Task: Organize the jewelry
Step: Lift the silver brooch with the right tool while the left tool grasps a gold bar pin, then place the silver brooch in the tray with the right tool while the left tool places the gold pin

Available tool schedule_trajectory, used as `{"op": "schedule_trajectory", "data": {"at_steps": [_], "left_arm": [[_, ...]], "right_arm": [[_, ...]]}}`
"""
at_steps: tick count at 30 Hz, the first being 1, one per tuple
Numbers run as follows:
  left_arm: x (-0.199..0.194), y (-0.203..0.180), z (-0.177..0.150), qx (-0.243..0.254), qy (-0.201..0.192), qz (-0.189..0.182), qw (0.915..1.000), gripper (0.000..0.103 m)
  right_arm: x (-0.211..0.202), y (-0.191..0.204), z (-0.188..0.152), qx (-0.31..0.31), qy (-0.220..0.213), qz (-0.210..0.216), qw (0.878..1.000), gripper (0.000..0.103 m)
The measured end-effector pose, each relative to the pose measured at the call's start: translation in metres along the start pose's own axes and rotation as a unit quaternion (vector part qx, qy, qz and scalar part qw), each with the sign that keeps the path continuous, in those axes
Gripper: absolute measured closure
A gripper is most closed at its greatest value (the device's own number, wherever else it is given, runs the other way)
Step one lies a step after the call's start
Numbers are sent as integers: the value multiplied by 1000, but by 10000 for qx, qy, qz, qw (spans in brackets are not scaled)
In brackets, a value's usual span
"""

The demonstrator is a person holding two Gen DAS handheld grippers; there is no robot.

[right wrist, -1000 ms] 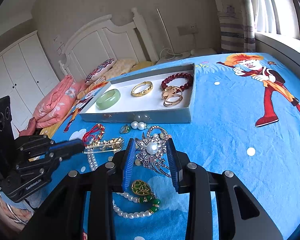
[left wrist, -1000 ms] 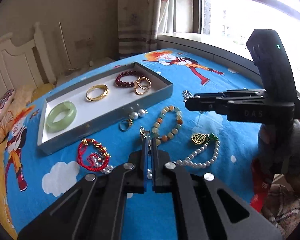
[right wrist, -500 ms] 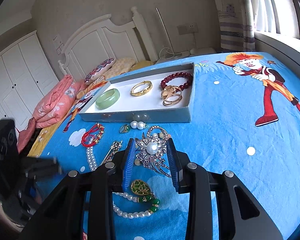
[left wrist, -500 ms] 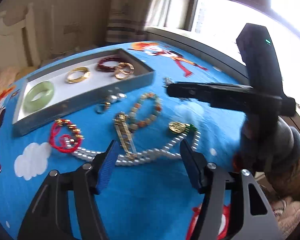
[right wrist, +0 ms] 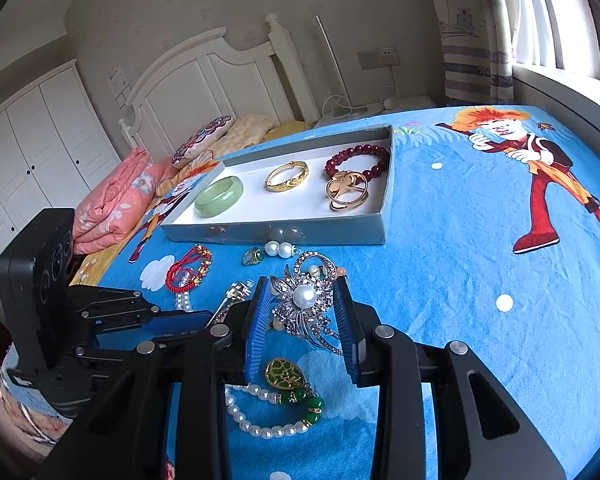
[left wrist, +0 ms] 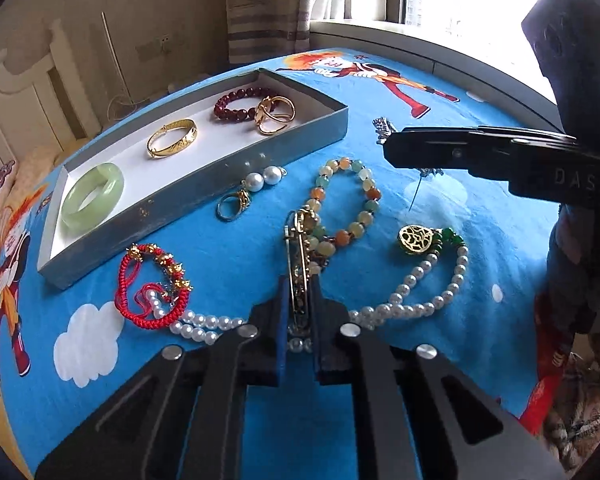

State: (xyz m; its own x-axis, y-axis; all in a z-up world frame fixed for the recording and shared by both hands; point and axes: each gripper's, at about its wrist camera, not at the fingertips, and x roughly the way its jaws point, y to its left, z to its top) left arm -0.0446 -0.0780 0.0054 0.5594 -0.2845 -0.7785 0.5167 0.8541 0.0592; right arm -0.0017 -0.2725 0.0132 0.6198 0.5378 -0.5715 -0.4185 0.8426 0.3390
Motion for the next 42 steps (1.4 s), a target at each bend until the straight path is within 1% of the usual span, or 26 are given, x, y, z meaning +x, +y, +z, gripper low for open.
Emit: {"op": "schedule_trajectory", "data": {"at_steps": [3,8,14,22,26,32,38,42], "left_arm": [[-8,2,-2,-62,-187,39,9998,96],[-28,9,-1,-301,-534,-36,9981,97],[-41,17,2,-459,-717,-21,9964,97],[-47,26,11,-487,-757,46,9959,97],[-51,29,23,-393,-732,58,9965,97],[-53,34,39,-302,-729,77,9969,97],[-57,32,51,-171,-738,123,9970,97],[-64,42,63,-274,-817,-41,9963,97]], "right_arm": [[0,0,0,-3,-5,2,10000,71],[-1,1,0,-30,-26,0,10000,71],[-3,2,0,-46,-76,-16,10000,71],[-4,4,0,-99,-97,-49,9999,71],[-2,10,1,-257,-53,-113,9996,71],[-2,10,5,-237,-60,-132,9996,71],[-4,15,15,-350,-107,-139,9992,71],[-4,24,27,-552,-146,-174,9982,71]]}}
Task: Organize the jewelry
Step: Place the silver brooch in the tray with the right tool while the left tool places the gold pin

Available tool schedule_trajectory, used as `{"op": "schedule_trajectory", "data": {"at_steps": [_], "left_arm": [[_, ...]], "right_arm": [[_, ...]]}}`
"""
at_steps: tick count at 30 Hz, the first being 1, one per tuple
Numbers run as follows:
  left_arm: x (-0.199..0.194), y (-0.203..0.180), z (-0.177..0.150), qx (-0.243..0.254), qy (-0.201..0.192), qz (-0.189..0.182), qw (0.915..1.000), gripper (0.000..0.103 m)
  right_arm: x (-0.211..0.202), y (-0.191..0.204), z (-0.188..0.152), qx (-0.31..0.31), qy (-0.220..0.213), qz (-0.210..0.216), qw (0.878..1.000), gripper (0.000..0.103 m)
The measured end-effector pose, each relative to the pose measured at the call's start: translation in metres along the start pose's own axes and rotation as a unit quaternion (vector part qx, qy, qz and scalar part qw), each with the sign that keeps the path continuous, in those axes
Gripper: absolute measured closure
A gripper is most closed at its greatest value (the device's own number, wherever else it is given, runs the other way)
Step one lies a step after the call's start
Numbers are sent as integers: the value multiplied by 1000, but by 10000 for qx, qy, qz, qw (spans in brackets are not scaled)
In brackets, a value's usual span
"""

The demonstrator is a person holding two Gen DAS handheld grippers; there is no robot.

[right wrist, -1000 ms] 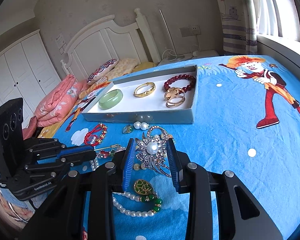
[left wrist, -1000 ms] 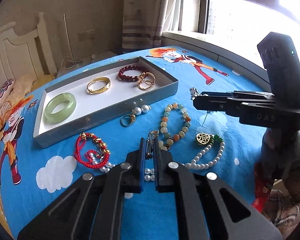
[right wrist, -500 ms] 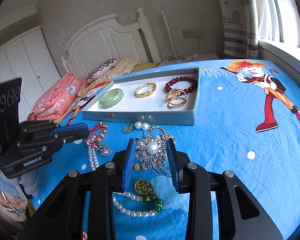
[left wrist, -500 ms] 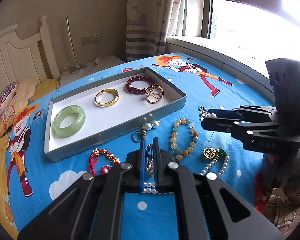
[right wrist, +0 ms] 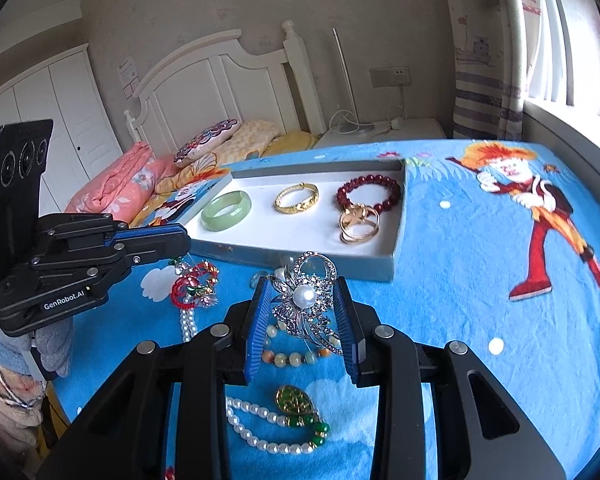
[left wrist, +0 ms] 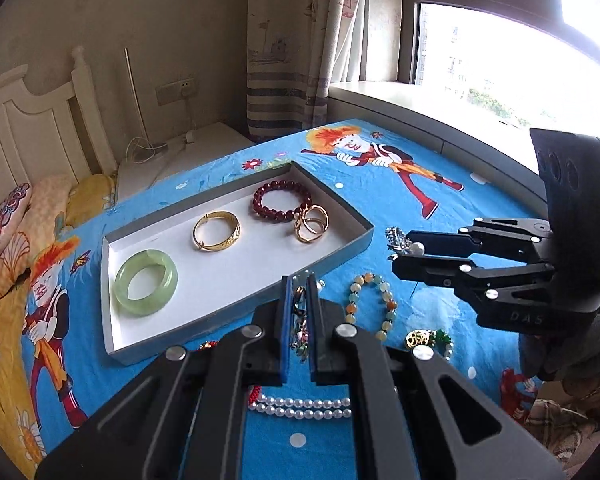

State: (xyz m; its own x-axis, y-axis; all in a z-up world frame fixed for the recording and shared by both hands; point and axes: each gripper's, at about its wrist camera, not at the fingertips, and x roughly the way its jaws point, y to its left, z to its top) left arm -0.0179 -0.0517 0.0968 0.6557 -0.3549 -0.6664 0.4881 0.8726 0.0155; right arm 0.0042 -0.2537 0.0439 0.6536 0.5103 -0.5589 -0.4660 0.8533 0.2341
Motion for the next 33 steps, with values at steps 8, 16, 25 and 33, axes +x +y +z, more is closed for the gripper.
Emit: {"op": "schedule_trajectory", "data": {"at_steps": [8,16,25,33], "left_arm": [[8,34,37,-364,6,-308,9989,97],[42,62,46,-661,203,-360,9970,97],[90,96,35,-836,645,-128,9943,96],[95,103,29,-499,451,754,9949,39]], "right_arm": [[33,7,29,-253,191,-30,9995,71],[84,16,50,-467,570,-154,9972,71],[125,18,52,-642,972,-390,9924,71],[131,7,59,-458,919,-218,9945,38]]}}
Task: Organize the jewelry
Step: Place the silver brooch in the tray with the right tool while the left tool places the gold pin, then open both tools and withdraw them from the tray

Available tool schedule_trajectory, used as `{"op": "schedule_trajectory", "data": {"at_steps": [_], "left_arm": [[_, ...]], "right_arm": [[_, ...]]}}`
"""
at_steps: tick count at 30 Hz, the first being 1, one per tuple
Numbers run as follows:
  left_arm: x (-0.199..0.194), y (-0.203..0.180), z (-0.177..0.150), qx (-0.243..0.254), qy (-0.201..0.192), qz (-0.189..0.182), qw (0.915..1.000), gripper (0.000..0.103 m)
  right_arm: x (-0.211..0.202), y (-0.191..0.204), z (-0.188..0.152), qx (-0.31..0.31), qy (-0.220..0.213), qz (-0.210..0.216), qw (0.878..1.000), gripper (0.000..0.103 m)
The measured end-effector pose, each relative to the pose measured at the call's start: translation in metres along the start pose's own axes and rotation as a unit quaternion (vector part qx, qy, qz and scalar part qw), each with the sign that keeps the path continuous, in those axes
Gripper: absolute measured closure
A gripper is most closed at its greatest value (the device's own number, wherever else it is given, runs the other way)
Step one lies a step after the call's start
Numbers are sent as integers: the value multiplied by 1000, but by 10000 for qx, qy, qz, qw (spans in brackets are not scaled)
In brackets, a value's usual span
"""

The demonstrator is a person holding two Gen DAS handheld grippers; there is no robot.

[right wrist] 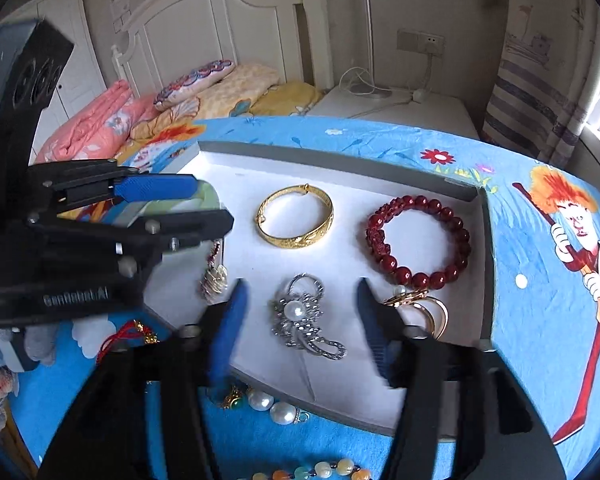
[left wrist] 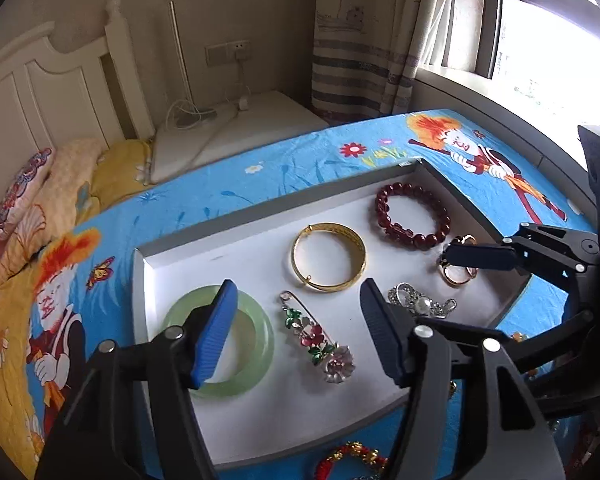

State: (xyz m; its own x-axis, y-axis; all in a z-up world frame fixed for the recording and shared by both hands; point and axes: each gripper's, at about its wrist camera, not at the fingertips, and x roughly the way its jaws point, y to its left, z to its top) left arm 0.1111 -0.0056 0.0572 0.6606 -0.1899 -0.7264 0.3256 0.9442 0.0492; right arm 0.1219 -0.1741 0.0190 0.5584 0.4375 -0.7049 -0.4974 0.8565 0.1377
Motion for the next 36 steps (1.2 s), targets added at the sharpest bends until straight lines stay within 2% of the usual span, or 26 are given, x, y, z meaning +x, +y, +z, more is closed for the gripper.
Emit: {"op": "schedule_trajectory", "data": {"at_steps": [3,5,7,10,13,15,20,25,27,28,36], "left_arm": [[-12,7,-4,-202,-187,158,9995,37],[-26,10,-11,-330,-367,267,9984,24],[-43,12,-20,-446,-524,535,9962,16],[-71,11,-40,-613,-710,681,9933,9],[-92,8,-66,-829,-757,863,9899,3],[-100,5,-84,-946,-687,889,9892,3],[-107,-9,-123,-1057,-455,679,9910,3],[-98,-14,-149,-1164,-234,423,9920,3],[-91,-14,-153,-1234,-23,428,9914,3],[-91,-13,-153,-1285,-44,501,9904,3],[-84,-9,-155,-1364,77,374,9899,3]], "right_arm": [[-19,-7,-1,135,-234,51,9996,38],[-38,-13,-4,202,-410,84,9989,38],[-60,-21,-11,256,-602,30,9979,38],[-87,-35,-25,370,-780,-92,9962,38],[-99,-50,-47,607,-762,-194,9950,38],[-100,-57,-63,799,-675,-214,9943,38],[-97,-60,-91,1176,-539,-108,9915,38],[-98,-50,-96,998,-583,-197,9931,38],[-97,-47,-97,917,-601,-194,9938,38],[-97,-45,-98,883,-612,-194,9940,38],[-94,-41,-98,796,-571,-262,9948,38]]}}
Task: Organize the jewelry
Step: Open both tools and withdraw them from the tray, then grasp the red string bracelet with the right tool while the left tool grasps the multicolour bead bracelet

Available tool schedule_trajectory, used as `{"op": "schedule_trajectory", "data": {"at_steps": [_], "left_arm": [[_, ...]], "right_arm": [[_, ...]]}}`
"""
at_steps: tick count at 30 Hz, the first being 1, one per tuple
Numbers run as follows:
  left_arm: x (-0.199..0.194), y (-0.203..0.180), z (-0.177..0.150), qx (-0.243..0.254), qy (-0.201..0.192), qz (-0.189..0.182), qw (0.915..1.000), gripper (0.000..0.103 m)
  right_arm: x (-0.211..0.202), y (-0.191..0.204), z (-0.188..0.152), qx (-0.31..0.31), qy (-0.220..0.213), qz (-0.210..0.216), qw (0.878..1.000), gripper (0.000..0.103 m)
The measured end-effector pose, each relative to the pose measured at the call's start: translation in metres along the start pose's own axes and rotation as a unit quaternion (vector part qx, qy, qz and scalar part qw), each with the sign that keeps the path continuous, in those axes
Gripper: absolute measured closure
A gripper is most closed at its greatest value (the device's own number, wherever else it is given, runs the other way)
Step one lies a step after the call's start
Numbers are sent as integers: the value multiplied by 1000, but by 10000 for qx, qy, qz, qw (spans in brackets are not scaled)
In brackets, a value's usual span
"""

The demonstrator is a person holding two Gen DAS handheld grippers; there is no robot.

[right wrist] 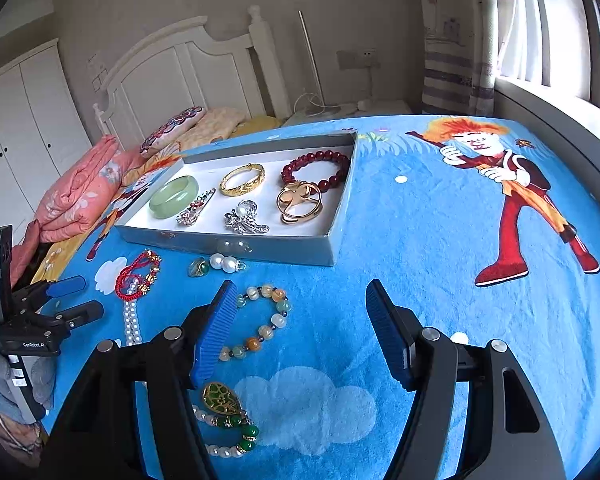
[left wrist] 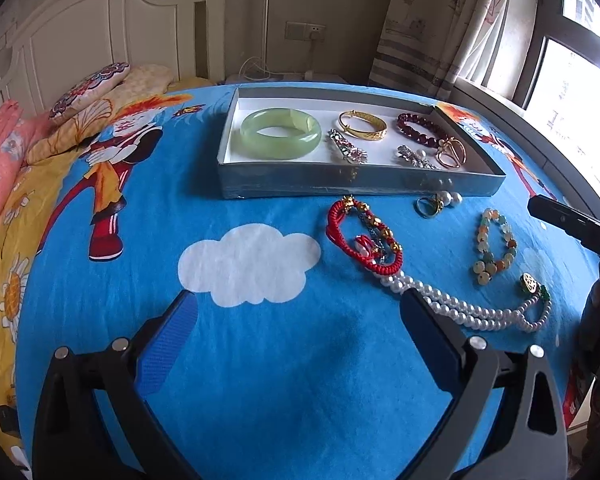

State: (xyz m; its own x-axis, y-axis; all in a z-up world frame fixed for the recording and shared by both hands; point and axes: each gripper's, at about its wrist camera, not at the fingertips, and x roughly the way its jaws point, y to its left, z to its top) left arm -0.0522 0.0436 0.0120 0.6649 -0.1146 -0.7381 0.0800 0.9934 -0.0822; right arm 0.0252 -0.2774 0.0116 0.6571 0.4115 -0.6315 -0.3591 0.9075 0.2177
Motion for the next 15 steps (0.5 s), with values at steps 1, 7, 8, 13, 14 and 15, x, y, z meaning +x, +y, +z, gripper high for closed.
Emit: {"op": "schedule_trajectory", "data": {"at_steps": [1,7,8,13,14,15], "left_arm": [[0,0,0,-2,2,-8,10000,3],[1,4,1,-116,20,-93,9999,3],[1,5,1,-128,23,-112,9999,3],[2,5,2,-134,41,-163,9998,3],[2,5,1,-137,43,-167,9998,3],[2,5,1,-145,41,-170,9997,3]], "right_arm": [[1,0,0,-11,17,-24,10000,38],[3,12,-2,-271,103,-225,9993,56],[4,15,-3,-310,142,-214,9992,57],[8,36,-5,-557,222,-125,9981,59],[11,42,-5,-641,250,-138,9975,59],[13,48,-5,-743,290,-149,9967,59]]}}
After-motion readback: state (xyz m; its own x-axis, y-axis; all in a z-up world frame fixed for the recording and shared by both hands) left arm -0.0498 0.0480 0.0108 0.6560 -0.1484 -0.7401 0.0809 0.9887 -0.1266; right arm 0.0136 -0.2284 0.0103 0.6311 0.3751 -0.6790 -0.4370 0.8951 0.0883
